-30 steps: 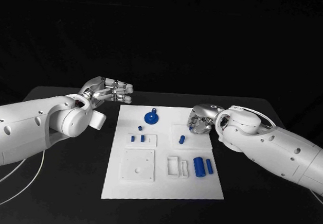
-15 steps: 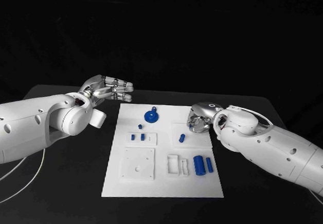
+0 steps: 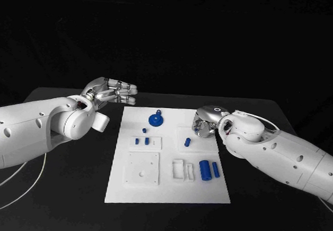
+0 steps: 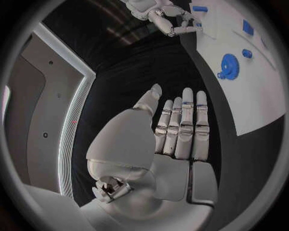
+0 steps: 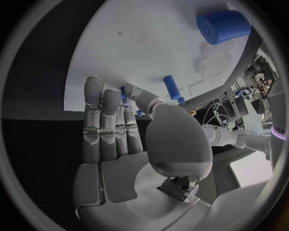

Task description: Assemble the parts on the task board

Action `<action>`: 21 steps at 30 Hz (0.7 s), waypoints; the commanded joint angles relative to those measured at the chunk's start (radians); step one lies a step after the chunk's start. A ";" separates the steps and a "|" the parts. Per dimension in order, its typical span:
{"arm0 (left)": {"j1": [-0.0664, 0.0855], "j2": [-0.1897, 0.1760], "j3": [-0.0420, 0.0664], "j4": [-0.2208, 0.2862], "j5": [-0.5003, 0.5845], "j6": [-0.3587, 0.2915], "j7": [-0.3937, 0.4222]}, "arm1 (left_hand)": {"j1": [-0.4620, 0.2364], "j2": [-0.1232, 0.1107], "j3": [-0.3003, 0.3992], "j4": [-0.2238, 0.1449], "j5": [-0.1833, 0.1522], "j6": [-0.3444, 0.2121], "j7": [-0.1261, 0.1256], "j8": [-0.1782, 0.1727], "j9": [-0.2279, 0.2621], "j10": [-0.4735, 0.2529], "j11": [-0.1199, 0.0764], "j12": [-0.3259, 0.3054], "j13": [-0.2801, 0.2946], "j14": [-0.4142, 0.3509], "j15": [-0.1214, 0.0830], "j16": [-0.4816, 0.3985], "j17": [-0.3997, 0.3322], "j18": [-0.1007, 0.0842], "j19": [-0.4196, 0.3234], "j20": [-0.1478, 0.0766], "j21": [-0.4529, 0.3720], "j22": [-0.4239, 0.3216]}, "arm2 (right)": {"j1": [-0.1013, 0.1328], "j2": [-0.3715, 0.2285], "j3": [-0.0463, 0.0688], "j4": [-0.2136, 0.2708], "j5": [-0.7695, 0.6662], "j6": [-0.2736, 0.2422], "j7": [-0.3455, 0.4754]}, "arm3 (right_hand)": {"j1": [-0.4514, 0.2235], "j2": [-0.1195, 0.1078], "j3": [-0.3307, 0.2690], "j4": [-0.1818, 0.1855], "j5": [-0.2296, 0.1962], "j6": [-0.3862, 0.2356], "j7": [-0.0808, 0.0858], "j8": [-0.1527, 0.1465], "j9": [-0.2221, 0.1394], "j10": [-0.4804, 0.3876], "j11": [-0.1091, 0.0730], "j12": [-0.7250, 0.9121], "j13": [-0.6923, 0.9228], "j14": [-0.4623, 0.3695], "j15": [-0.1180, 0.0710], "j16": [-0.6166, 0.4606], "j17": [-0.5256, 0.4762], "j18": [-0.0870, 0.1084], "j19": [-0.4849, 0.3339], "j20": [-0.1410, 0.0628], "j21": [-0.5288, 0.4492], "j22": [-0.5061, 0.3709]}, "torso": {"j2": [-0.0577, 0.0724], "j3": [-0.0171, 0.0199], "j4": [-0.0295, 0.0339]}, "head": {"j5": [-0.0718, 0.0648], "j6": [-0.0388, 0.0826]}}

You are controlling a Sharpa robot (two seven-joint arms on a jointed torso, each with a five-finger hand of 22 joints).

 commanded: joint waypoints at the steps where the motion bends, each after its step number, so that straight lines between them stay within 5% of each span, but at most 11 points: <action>1: 0.001 0.003 0.001 0.000 0.007 0.004 0.009 | 0.002 0.007 -0.006 0.001 -0.005 0.001 0.003 -0.001 0.001 -0.009 0.002 -0.003 0.000 0.005 0.002 -0.003 0.001 0.010 0.007 0.000 0.003 -0.002 | -0.013 -0.001 -0.009 -0.004 0.004 0.021 0.002 | -0.011 0.002 0.008 0.001 0.009 0.006 0.002 0.006 -0.001 0.011 -0.001 0.002 -0.001 0.001 -0.005 0.004 -0.002 0.016 0.000 -0.008 -0.004 0.006 | -0.001 -0.0003 0.0006 | 0.001 0.001; 12: 0.001 0.009 0.001 -0.011 0.007 0.000 0.008 | 0.004 0.007 -0.010 0.000 -0.005 0.000 0.004 -0.001 0.001 -0.016 0.004 -0.003 0.000 0.006 0.003 -0.003 0.001 0.011 0.008 0.000 0.004 -0.005 | -0.012 -0.025 0.025 0.023 0.055 0.010 0.016 | -0.008 0.001 0.006 0.002 0.010 0.008 0.002 0.006 -0.001 0.012 -0.001 0.002 -0.002 0.000 -0.006 0.007 -0.006 0.016 0.007 -0.008 -0.028 0.044 | -0.001 -0.0020 -0.0007 | 0.001 0.006; 21: 0.001 0.014 0.000 -0.014 0.007 0.006 -0.001 | 0.002 0.007 -0.015 0.003 -0.007 -0.001 0.004 -0.001 0.001 -0.021 0.005 -0.002 0.000 0.006 0.004 -0.003 0.001 0.011 0.008 0.001 0.004 -0.009 | -0.012 -0.036 0.074 0.062 0.116 0.004 0.017 | -0.008 -0.001 0.015 0.004 0.002 0.010 0.001 0.006 0.000 0.014 -0.002 0.002 -0.001 0.000 -0.006 0.009 -0.007 0.018 0.011 -0.009 -0.039 0.060 | -0.001 -0.0008 0.0007 | 0.002 0.010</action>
